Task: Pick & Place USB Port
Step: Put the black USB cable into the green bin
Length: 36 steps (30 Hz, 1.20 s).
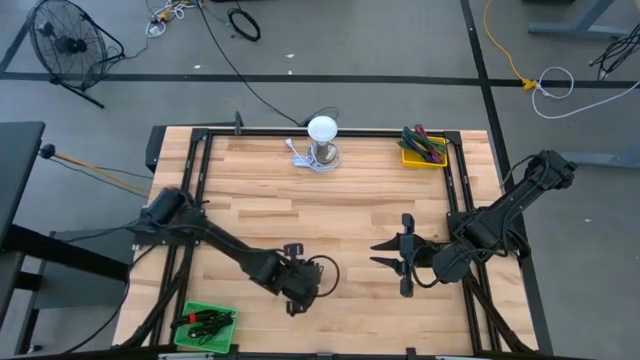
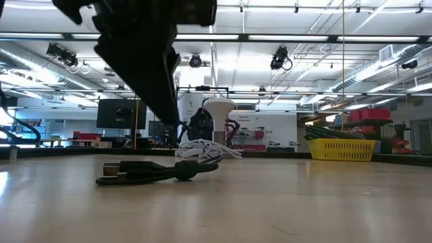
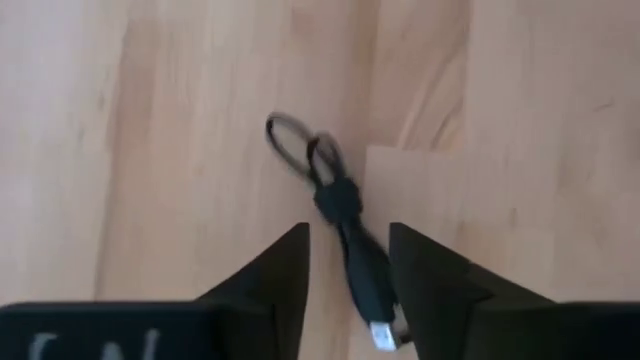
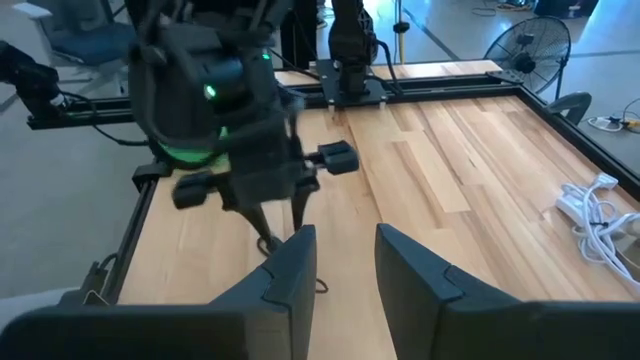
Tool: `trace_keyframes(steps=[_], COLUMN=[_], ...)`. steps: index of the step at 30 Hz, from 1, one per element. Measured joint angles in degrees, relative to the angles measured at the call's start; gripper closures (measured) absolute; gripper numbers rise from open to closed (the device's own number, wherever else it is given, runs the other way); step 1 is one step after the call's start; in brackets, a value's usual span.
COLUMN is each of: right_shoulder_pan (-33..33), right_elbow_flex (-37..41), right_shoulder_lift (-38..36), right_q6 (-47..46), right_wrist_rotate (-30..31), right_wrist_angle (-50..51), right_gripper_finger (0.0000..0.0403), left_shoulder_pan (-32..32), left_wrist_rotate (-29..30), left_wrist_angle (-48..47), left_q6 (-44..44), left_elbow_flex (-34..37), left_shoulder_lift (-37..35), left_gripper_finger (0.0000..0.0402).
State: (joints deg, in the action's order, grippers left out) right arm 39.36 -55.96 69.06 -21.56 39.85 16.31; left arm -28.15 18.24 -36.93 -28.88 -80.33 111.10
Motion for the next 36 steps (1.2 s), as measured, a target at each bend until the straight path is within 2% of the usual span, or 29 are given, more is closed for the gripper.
trace_keyframes(steps=[10, 15, 24, 26, 28, 32, 33, 36], right_shoulder_pan=[0.00, 0.00, -0.01, -0.01, 0.00, 0.02, -0.01, -0.01], right_elbow_flex=[0.00, 0.00, 0.00, 0.00, 0.00, 0.00, 0.00, 0.00], right_shoulder_lift=[0.01, 0.02, 0.02, 0.00, 0.02, 0.02, 0.02, 0.01], right_q6=[0.00, -0.01, -0.02, 0.00, -0.01, 0.00, 0.00, 0.00], right_wrist_rotate=[-0.30, -0.30, -0.30, -0.28, -0.28, -0.28, -0.30, -0.28], right_wrist_angle=[0.01, 0.03, 0.13, 0.13, 0.09, 0.12, 0.17, 0.20], right_gripper_finger=[0.0298, 0.0298, 0.0298, 0.0298, 0.0298, 0.0298, 0.0298, 0.0298], left_shoulder_pan=[2.26, 3.39, 3.89, 4.00, 4.18, 4.25, 4.25, 4.10], left_wrist_rotate=[-3.08, -7.30, -9.30, -9.46, -9.27, -10.58, -10.89, -10.89], left_wrist_angle=[-0.18, 0.44, 1.14, 1.01, 0.83, 0.35, 0.34, 0.32], left_q6=[-9.79, -14.21, -14.14, -14.72, -14.91, -13.94, -13.73, -13.58], left_elbow_flex=[0.16, 0.13, -0.19, -0.18, -0.12, -0.12, -0.12, -0.07], left_shoulder_lift=[3.75, 5.14, 8.00, 8.05, 8.11, 8.19, 8.21, 8.27], left_gripper_finger=[0.0210, 0.0205, 0.0206, 0.0219, 0.0250, 0.0363, 0.0379, 0.0385])
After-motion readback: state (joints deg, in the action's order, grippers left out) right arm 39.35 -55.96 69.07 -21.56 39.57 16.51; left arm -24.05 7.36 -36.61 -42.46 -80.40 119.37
